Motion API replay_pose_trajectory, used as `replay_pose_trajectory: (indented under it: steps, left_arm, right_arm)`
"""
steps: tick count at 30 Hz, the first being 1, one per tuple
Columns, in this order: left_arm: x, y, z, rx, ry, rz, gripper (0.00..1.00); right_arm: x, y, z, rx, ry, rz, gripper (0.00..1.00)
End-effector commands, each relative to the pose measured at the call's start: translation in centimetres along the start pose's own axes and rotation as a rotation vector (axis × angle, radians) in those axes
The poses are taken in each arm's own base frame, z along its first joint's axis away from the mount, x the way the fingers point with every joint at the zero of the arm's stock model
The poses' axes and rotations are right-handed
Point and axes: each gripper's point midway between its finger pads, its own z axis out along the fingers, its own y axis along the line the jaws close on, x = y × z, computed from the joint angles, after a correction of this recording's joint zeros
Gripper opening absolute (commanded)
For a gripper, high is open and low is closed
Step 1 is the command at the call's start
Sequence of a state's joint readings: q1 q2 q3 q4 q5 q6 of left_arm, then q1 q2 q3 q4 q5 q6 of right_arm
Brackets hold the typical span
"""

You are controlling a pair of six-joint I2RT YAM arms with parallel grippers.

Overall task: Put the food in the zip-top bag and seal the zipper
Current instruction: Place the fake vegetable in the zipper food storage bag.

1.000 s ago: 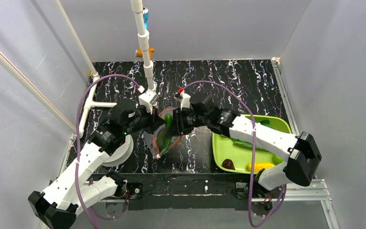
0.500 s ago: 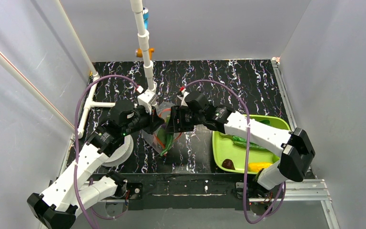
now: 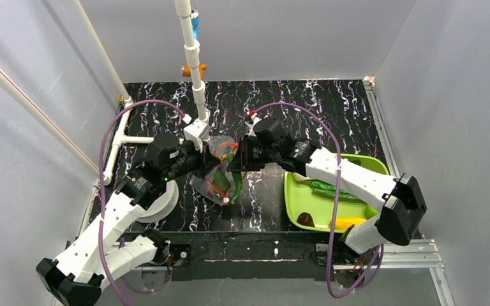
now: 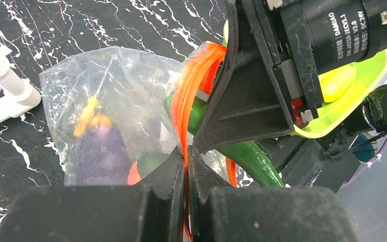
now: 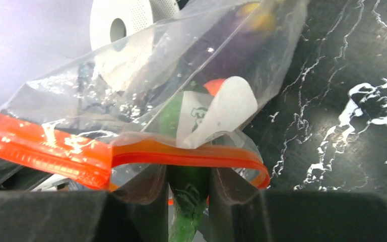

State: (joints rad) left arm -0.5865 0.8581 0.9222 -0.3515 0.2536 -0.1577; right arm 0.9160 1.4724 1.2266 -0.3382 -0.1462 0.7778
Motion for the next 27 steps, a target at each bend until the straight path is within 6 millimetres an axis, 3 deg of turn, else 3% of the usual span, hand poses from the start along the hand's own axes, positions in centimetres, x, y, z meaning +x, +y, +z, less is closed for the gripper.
replay_pose_trajectory:
  steps: [1,4,9,11,13,15,18,27]
  left_arm:
    - [-0.2,-0.6,-0.1,0.028,-0.018,0.009,0.00]
    - [-0.2,-0.6,-0.1,0.032,-0.017,0.009,0.00]
    - [-0.2,-1.1,0.0,0.057,-0.016,0.009,0.00]
    - [-0.2,-1.2,0.0,0.064,-0.016,0.009,0.00]
    - [-0.3,-1.2,-0.1,0.064,-0.018,0.011,0.00]
    - [-0.3,-1.1,-0.2,0.057,-0.022,0.013,0.00]
    - [-0.3,-0.9,-0.3,0.044,-0.025,0.013,0.00]
    - [-0.2,-0.9,-0.1,0.051,-0.012,0.009,0.00]
  right_arm:
    - [-0.7,3.8,-0.7,-0.123,-0.015,-0.028,0.12]
    - [-0.3,4.9,-0.3,-0.144,-0.016,-0.006,0.03]
    - [-0.2,5.0,1.8,-0.104,0.021,0.041,0.01]
    - [-0.9,3.6,2.5,-0.012,-0.018,0.070,0.01]
    - [-2.2,0.6,2.6,0.142,-0.109,0.125,0.01]
    - [-3.0,-2.3,1.4,0.287,-0.188,0.176,0.02]
    - [-3.7,-4.5,-0.3,0.356,-0.283,0.198,0.05]
    - [-3.0,1.3,0.7,0.072,-0.164,0.098,0.23]
